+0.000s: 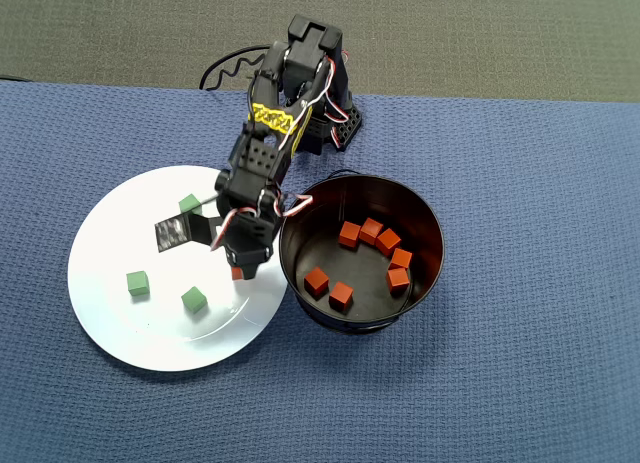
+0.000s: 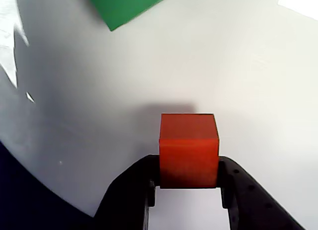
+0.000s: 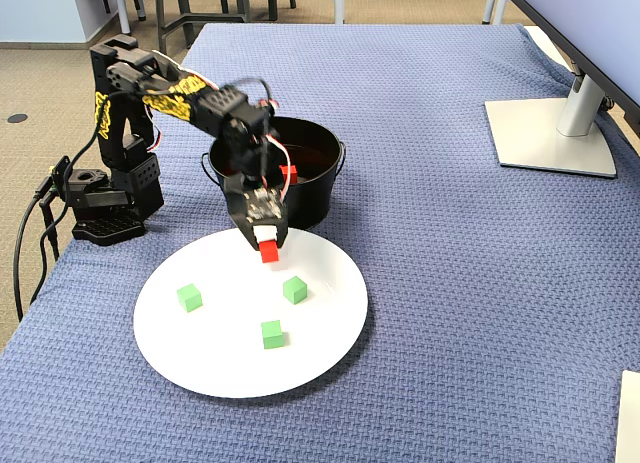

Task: Pick up the red cubes from the white plate and place them in the black recipient

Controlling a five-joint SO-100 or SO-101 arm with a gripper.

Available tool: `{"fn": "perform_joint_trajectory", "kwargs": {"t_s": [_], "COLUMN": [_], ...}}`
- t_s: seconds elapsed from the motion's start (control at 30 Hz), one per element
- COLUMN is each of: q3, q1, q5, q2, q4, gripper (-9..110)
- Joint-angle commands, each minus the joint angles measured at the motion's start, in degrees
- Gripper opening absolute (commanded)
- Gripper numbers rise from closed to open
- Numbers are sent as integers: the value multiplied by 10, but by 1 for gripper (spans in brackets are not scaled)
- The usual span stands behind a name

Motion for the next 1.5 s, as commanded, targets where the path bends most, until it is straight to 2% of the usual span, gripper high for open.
{"fn": "perform_joint_trajectory", "kwargs": {"t_s": [0.0, 0.17, 0.33, 0.5, 0.7, 0.8, 0.87, 0.97, 1.17, 1.47], "q3": [-100, -193, -265, -266, -180, -104, -62, -70, -129, -72], "q1": [34, 35, -19, -116, -266, -329, -344, -324, -228, -80], "q5": [27, 56, 93, 144, 206, 198, 202, 222, 244, 250], "q2": [74, 115, 136, 173, 215, 235, 255, 271, 289, 315], "q4": [70, 147, 216, 241, 220, 189, 159, 154, 165, 113], "gripper": [0, 0, 0, 0, 1, 23, 31, 32, 25, 12]}}
